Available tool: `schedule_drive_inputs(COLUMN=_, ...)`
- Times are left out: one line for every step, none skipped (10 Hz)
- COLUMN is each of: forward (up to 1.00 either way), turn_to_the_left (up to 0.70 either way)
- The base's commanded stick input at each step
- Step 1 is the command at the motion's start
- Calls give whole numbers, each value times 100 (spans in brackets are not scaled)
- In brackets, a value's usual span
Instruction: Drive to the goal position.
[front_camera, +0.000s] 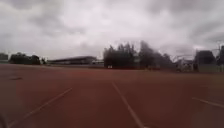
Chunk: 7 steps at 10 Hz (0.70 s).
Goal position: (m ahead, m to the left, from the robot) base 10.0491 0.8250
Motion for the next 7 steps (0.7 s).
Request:
schedule_drive_inputs(forward=70, turn_to_the_left=-33)
schedule_drive_inputs(forward=70, turn_to_the_left=-31)
schedule_drive_inputs(forward=70, turn_to_the_left=-24)
schedule_drive_inputs(forward=70, turn_to_the_left=-17)
schedule_drive_inputs(forward=70, turn_to_the_left=-10)
schedule_drive_inputs(forward=70, turn_to_the_left=-3)
schedule_drive_inputs(forward=70, turn_to_the_left=0)
